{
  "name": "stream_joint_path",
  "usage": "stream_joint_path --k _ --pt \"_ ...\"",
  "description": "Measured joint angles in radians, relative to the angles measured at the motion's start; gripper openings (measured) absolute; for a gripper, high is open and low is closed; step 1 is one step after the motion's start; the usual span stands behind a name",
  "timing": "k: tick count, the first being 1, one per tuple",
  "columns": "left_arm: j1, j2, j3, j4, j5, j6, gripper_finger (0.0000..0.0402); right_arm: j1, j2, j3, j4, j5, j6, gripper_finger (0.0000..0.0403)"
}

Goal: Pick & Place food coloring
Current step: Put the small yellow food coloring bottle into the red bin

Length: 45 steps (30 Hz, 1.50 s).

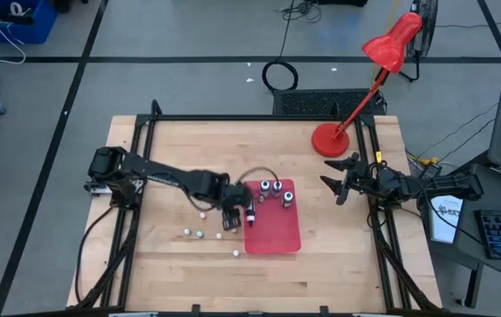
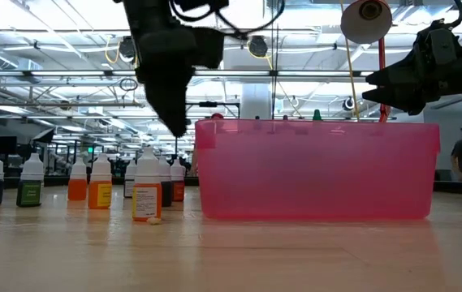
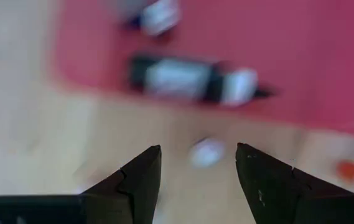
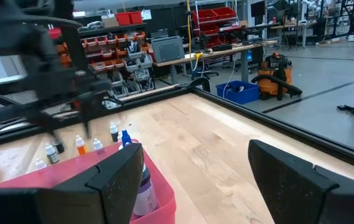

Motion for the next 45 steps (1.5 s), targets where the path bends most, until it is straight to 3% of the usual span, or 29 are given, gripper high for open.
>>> stream_joint_path --k 4,7,10,14,17,26,37,45 --pt "-0.054 0.001 -0.012 0.145 -0.002 0.075 0.0209 0.0 0.0 0.0 0.0 0.0 0.0 0.0279" --pt "-0.072 0.001 -0.012 0.158 -0.019 0.097 0.0209 0.0 0.0 0.0 0.0 0.0 0.0 0.0279" --pt "-0.072 -0.002 0.0 0.033 -0.088 0.064 0.0209 0.0 0.0 0.0 0.0 0.0 0.0 0.0279" --pt "-0.024 -0.033 0.009 -0.204 -0.172 -0.167 0.0209 0.0 0.0 0.0 0.0 0.0 0.0 0.0279" --pt "0.027 -0.067 0.006 -0.28 -0.181 -0.312 0.0209 0.0 0.0 0.0 0.0 0.0 0.0 0.0279" --pt "0.156 -0.086 -0.059 -0.177 -0.044 -0.357 0.0209 0.0 0.001 0.0 0.0 0.0 0.0 0.0279" --pt "0.216 -0.078 -0.246 0.008 -0.003 -0.364 0.0209 0.0 0.001 0.0 0.0 0.0 0.0 0.0279" --pt "0.219 -0.077 -0.294 0.057 0.006 -0.356 0.0209 0.0 0.001 0.0 0.0 0.0 0.0 0.0279"
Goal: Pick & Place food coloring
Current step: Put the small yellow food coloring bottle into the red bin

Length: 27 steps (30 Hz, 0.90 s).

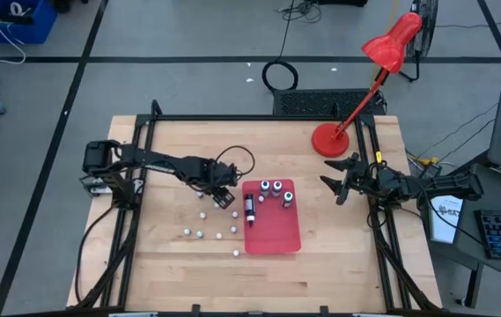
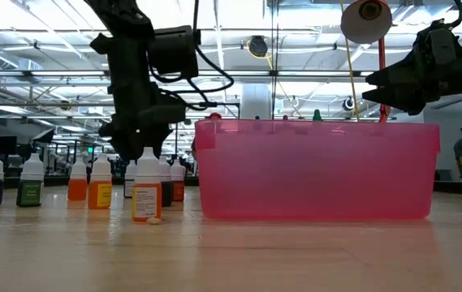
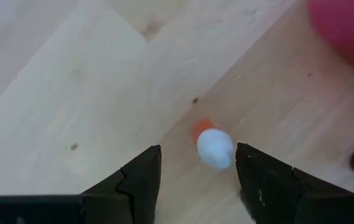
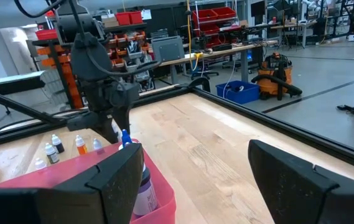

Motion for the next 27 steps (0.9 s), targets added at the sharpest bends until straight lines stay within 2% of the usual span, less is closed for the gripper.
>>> stream_joint_path --k 22,24,27 --pt "-0.02 0.0 0.008 0.068 -0.029 0.109 0.0209 0.0 0.0 0.006 0.002 -0.002 -0.033 0.0279" --pt "-0.02 0.0 0.008 0.093 -0.03 0.109 0.0209 0.0 0.0 0.006 0.007 -0.002 -0.011 0.0279" --pt "-0.02 0.0 0.008 0.143 -0.03 0.109 0.0209 0.0 0.001 0.006 0.118 -0.001 0.084 0.0279"
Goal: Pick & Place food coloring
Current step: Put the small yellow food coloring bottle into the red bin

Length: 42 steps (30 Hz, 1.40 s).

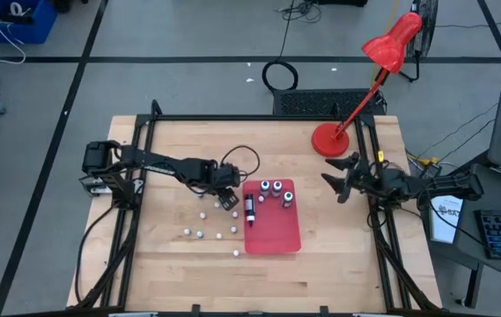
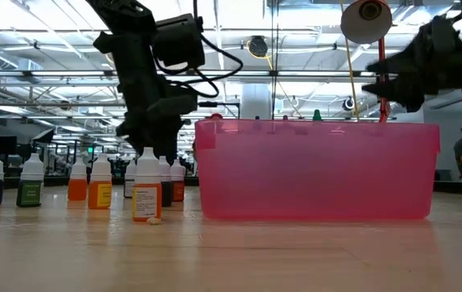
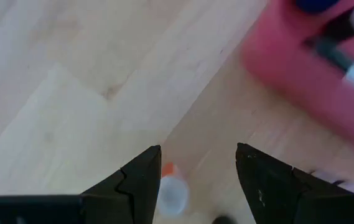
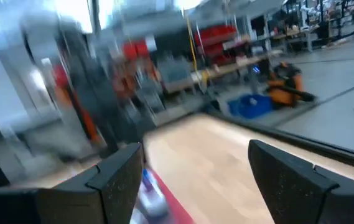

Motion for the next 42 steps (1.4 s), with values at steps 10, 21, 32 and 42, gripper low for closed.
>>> stream_joint_path --k 10,21,32,42 --pt "0.0 0.0 0.0 0.241 -0.001 0.002 0.0209 -0.007 0.003 0.0 0.184 0.005 0.035 0.0279" --pt "0.0 -0.002 0.001 0.523 0.016 0.006 0.0209 -0.007 0.006 0.0 0.125 0.006 -0.071 0.0279" --pt "0.02 -0.008 0.001 0.357 0.262 0.124 0.0209 -0.007 0.006 0.0 0.089 0.006 -0.195 0.0279" --pt "0.07 -0.207 0.0 -0.151 0.196 0.034 0.0209 -0.007 0.012 0.0 0.09 0.143 -0.241 0.0279"
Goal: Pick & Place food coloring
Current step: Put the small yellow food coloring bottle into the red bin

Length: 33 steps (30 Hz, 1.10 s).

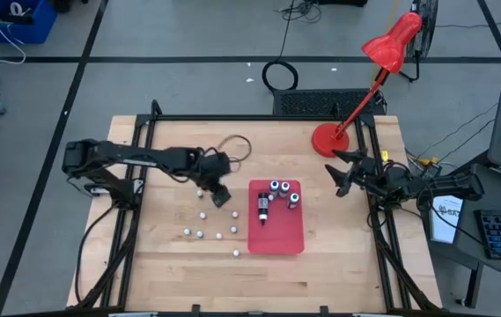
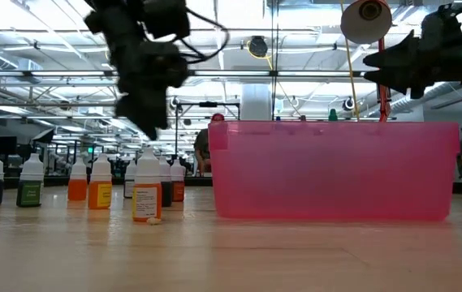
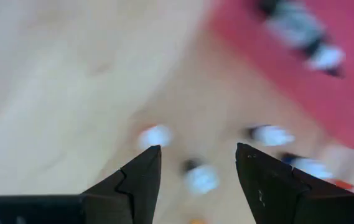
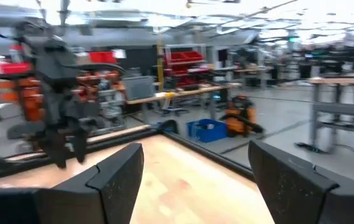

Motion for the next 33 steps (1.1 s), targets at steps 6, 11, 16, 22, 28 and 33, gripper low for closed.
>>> stream_joint_path --k 6,11,16,22,28,33 --pt "0.0 -0.05 0.0 -0.182 -0.204 -0.116 0.0209 -0.001 0.001 0.0 0.014 0.1 -0.036 0.0279" --pt "0.001 -0.025 0.0 -0.153 -0.251 -0.154 0.0209 -0.002 0.003 0.0 0.023 0.097 -0.06 0.0279" --pt "-0.018 0.049 0.0 -0.055 -0.147 -0.081 0.0209 -0.002 0.003 0.0 0.023 0.096 -0.06 0.0279" --pt "-0.042 0.162 0.0 0.004 -0.101 0.009 0.0209 -0.002 0.003 0.0 0.023 0.096 -0.06 0.0279" --pt "-0.042 0.25 0.0 0.003 -0.12 0.051 0.0209 -0.002 0.003 0.0 0.022 0.095 -0.06 0.0279" --pt "-0.041 0.269 0.0 0.015 -0.167 0.102 0.0209 -0.002 0.003 0.0 0.022 0.095 -0.059 0.0279"
